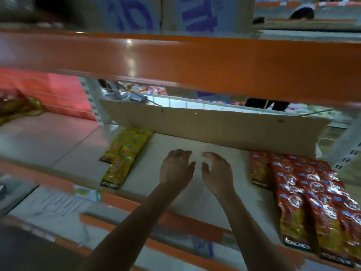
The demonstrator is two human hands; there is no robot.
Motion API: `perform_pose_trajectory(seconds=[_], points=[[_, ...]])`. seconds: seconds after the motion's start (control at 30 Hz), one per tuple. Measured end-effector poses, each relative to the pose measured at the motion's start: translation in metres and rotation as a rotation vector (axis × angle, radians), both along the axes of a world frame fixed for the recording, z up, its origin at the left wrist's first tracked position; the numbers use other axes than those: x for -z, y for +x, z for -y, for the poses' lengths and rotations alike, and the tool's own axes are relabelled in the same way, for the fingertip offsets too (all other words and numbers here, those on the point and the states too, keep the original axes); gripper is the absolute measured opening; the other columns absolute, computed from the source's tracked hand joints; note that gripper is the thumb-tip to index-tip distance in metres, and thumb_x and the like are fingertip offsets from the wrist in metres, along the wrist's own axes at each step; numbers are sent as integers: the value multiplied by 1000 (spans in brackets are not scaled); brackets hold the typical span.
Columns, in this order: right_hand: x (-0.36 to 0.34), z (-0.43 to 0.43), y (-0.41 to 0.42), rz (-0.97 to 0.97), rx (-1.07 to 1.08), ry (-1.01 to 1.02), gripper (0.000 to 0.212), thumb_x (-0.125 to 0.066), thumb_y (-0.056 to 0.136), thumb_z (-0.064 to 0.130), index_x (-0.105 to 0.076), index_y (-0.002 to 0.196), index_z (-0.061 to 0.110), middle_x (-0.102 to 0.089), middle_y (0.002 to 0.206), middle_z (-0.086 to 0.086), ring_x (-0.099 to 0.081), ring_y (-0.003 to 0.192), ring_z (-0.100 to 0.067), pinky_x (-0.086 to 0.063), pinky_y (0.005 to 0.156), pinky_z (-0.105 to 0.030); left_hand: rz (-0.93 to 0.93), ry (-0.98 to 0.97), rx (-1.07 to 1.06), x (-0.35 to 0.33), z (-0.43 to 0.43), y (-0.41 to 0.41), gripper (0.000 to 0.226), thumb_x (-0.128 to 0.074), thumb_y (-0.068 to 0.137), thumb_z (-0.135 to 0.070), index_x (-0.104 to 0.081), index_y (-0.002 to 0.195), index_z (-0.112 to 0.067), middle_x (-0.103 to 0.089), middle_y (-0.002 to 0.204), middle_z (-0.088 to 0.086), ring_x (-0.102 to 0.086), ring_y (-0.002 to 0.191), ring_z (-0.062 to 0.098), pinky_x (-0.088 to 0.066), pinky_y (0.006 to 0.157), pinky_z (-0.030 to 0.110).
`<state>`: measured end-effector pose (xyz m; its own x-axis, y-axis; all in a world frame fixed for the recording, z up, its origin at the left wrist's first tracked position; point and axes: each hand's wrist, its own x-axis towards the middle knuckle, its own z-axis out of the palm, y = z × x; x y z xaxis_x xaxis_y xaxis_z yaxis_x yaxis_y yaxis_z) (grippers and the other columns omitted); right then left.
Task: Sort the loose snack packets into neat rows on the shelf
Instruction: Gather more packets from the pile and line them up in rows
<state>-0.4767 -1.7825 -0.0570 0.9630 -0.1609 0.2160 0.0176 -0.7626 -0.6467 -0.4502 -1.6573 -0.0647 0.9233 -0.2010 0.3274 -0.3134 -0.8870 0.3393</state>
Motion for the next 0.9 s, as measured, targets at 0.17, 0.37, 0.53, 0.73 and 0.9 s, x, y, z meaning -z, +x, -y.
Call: perform_pose_trajectory(seconds=[0.17, 0.37, 0.53, 0.73, 0.9], points=[[-1, -120, 7, 50, -152, -70, 36, -55, 92, 14, -57, 128, 12, -57, 132, -4, -46, 126, -21, -34, 103, -26, 93, 15, -109, -3, -124, -9, 33, -70, 72, -26, -70, 101, -10, -70, 94, 9, -65, 85, 33, -54, 69, 35], [10, -260, 17, 79, -265, -85, 30, -63, 80, 7, -67, 110, 5, -66, 112, -17, -57, 108, -36, -43, 94, -37, 63, 29, -241, -6, -265, -21, 36, -58, 75, -32, -70, 104, -14, -71, 97, 8, -65, 89, 34, -55, 71, 38], [16, -361, 25, 60, -398, -91, 39, -60, 87, 11, -59, 125, 8, -58, 131, -11, -48, 126, -26, -34, 106, -32, 27, 61, -344, 2, -356, -22, 42, -53, 95, -30, -52, 133, -15, -55, 135, 5, -47, 125, 26, -42, 102, 39], [18, -454, 59, 58, -490, -111, 40, -55, 94, 20, -51, 134, 16, -50, 140, -1, -40, 132, -17, -33, 107, -28, 45, 62, -446, 5, -449, 4, 39, -54, 94, -29, -53, 130, -15, -56, 133, 2, -48, 123, 25, -41, 95, 37], [18, -532, 112, 47, -535, -64, 41, -55, 94, 19, -50, 134, 16, -49, 141, 0, -39, 131, -18, -31, 108, -28, 8, 97, -532, 6, -525, 49, 41, -53, 94, -32, -51, 132, -18, -55, 134, 1, -46, 124, 26, -43, 94, 41]])
